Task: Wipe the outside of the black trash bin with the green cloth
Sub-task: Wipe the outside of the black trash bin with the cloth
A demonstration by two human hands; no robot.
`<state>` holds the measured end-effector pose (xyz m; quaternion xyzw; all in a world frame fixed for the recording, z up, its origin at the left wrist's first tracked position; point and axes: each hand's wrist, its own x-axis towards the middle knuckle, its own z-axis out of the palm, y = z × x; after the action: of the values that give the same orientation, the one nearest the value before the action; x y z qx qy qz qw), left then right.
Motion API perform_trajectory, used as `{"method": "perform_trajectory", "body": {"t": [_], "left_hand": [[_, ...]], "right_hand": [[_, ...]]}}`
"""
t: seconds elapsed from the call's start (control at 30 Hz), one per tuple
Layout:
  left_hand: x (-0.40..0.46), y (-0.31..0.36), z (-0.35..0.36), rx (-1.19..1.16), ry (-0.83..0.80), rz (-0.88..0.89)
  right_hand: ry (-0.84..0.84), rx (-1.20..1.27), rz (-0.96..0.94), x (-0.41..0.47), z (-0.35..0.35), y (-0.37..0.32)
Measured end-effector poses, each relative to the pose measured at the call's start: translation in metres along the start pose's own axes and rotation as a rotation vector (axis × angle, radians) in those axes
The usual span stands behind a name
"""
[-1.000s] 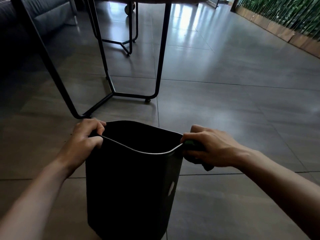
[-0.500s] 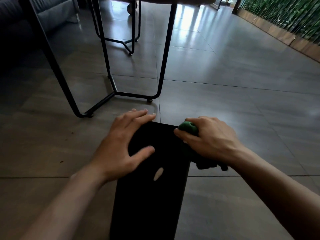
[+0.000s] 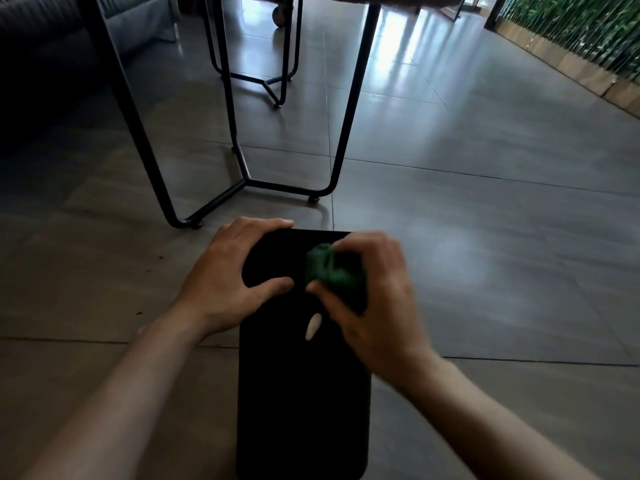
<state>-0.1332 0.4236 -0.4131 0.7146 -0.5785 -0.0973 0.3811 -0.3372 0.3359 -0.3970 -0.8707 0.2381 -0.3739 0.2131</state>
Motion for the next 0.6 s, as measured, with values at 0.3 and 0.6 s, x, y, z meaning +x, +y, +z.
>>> {"method": "perform_trajectory", "body": {"t": [0.3,0.6], "left_hand": [[0.006,-0.004,0.003,-0.051,0.008,-0.015],[0.007,0.000,0.003,-0.089,-0.029,0.001]], "right_hand": [[-0.379,-0.472,-0.559,-0.116,0.027,0.022],[-0.136,-0.364,-0.196,-0.026,0.018,0.026]]}}
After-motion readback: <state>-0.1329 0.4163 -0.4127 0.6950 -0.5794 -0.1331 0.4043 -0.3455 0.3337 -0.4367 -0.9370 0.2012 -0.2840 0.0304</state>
